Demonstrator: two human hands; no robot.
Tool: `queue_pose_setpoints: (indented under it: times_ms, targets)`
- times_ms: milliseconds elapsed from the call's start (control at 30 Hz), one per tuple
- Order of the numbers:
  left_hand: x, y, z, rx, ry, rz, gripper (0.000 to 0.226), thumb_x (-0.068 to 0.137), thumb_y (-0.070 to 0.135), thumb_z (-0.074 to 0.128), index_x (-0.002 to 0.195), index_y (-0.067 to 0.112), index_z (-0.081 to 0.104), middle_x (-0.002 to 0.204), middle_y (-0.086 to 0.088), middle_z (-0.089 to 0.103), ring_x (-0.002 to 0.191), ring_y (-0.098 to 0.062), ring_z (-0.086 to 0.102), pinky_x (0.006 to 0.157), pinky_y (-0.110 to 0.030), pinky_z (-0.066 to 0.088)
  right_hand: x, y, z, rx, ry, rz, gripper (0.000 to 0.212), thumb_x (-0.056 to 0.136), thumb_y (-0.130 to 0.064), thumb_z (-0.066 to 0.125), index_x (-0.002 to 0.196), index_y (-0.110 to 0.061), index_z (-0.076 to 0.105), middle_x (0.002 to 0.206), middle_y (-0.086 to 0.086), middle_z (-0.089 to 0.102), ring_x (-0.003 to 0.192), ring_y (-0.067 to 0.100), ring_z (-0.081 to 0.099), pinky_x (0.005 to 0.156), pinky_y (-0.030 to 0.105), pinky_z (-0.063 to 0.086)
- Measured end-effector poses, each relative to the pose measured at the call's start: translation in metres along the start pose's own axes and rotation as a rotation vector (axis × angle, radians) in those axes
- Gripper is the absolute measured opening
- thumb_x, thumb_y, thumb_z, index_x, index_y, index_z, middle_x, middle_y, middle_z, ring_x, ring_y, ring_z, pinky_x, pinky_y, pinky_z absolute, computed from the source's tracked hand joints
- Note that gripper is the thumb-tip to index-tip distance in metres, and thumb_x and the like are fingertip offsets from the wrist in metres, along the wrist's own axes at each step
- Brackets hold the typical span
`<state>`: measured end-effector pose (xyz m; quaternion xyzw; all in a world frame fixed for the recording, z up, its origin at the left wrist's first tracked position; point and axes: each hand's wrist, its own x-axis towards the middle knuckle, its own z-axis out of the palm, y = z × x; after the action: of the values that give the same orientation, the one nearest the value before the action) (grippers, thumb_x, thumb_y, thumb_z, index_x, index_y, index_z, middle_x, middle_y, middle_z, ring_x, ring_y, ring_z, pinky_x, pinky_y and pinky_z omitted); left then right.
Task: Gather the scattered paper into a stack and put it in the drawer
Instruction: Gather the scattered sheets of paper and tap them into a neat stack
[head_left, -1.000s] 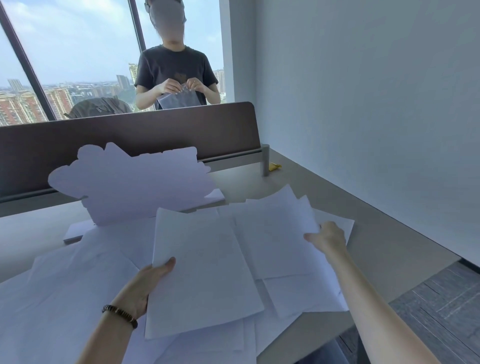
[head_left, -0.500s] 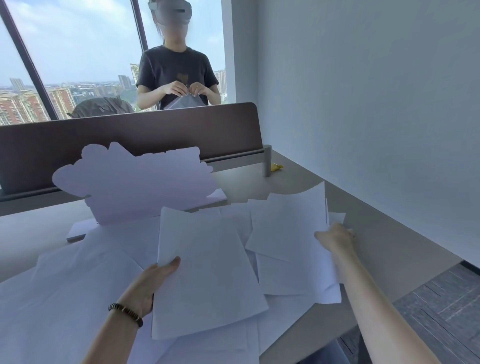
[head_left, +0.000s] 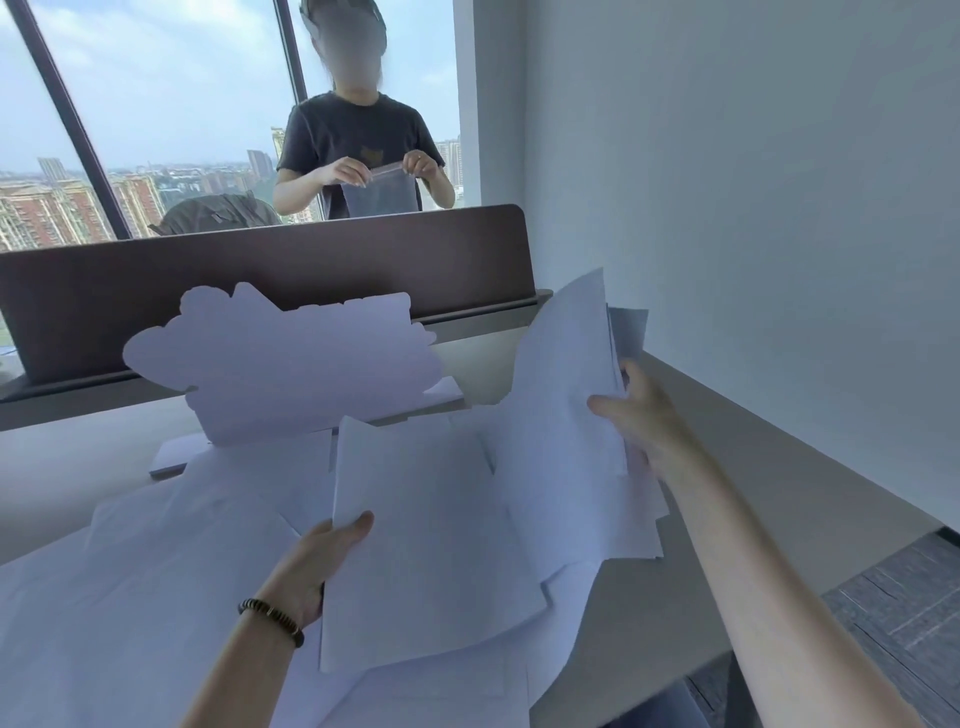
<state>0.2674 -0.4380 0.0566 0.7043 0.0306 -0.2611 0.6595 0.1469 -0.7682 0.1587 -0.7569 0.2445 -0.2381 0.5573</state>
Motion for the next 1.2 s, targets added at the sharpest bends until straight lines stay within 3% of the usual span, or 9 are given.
queue_pose_setpoints:
  times_ms: [167,367,500,633,767,900,1000,1100,1200]
  targets:
    - [-0.005,0.003,0.001,0.001,-0.016,0.001,0.03,0.095,0.023,0.065,0.114,-0.001,0.067,0.097,-0.02,0.077,0.092,-0.039,0.072,0.086,-0.052,0.057,-0.011,-0.051,-0.004,0.335,-0.108,-0.097,0.074,0.081,-0.007,0.074,0.145,-0.026,0.04,0.132,0.002,0.063,0.106,0.024,0.07,0.089,0.042,0.058]
    - [-0.002,-0.001,-0.01,-0.004,-0.031,0.008,0.088,0.059,0.067,0.082,0.125,0.012,0.065,0.121,-0.013,0.07,0.116,-0.037,0.063,0.102,-0.054,0.048,-0.016,-0.061,0.005,0.501,-0.289,-0.027,0.033,0.091,-0.002,0.061,0.123,-0.008,0.064,0.11,0.012,0.076,0.083,0.024,0.076,0.066,0.033,0.061]
    - [-0.021,0.011,0.0,-0.041,-0.035,0.052,0.04,0.097,0.05,0.053,0.113,0.016,0.064,0.105,-0.004,0.07,0.094,-0.022,0.067,0.075,-0.037,0.058,-0.009,-0.017,0.028,0.348,-0.288,0.154,0.027,0.087,0.003,0.066,0.114,0.0,0.068,0.096,0.015,0.078,0.072,0.025,0.077,0.058,0.033,0.06]
    - [-0.021,0.013,0.0,-0.07,-0.105,0.092,0.075,0.088,0.071,0.043,0.149,0.028,0.039,0.155,0.005,0.039,0.142,-0.02,0.039,0.111,-0.037,0.034,-0.014,0.034,0.061,0.174,-0.29,0.265,0.035,0.078,0.006,0.076,0.113,0.002,0.07,0.095,0.016,0.077,0.069,0.027,0.074,0.061,0.032,0.06]
    - [-0.017,0.012,-0.001,-0.017,-0.125,0.089,0.094,0.078,0.075,0.055,0.152,0.022,0.036,0.16,0.004,0.03,0.151,-0.02,0.022,0.124,-0.042,0.016,-0.017,0.064,0.084,0.103,-0.319,0.328,0.038,0.075,0.01,0.078,0.112,0.001,0.07,0.091,0.014,0.077,0.074,0.027,0.074,0.072,0.04,0.062]
    - [-0.012,0.005,-0.004,-0.061,-0.108,0.065,0.073,0.068,0.046,0.085,0.125,0.005,0.064,0.12,-0.009,0.072,0.113,-0.029,0.067,0.105,-0.046,0.048,-0.018,0.068,0.098,0.083,-0.349,0.328,0.045,0.073,0.019,0.067,0.111,-0.005,0.068,0.101,0.017,0.075,0.09,0.034,0.073,0.083,0.046,0.059]
    - [-0.009,0.003,0.0,-0.034,-0.138,0.048,0.055,0.076,0.03,0.083,0.121,0.002,0.067,0.11,-0.014,0.076,0.102,-0.033,0.073,0.093,-0.046,0.057,-0.018,0.069,0.111,0.071,-0.27,0.297,0.041,0.073,0.017,0.056,0.106,-0.005,0.069,0.092,0.018,0.072,0.081,0.03,0.069,0.076,0.04,0.057]
    - [-0.011,0.003,0.004,0.005,-0.144,0.076,0.035,0.088,0.012,0.072,0.121,0.0,0.067,0.106,-0.015,0.077,0.095,-0.03,0.075,0.074,-0.037,0.062,-0.02,0.074,0.122,0.066,-0.185,0.307,0.022,0.077,-0.004,0.063,0.096,-0.005,0.073,0.082,0.012,0.074,0.074,0.029,0.071,0.07,0.038,0.057]
    - [-0.017,0.009,0.007,-0.016,-0.143,0.125,0.028,0.09,0.007,0.069,0.118,0.002,0.067,0.104,-0.014,0.077,0.094,-0.032,0.075,0.078,-0.044,0.061,-0.021,0.076,0.127,-0.068,-0.128,0.255,0.037,0.078,-0.039,0.066,0.108,-0.017,0.069,0.103,0.006,0.072,0.098,0.028,0.069,0.085,0.039,0.056]
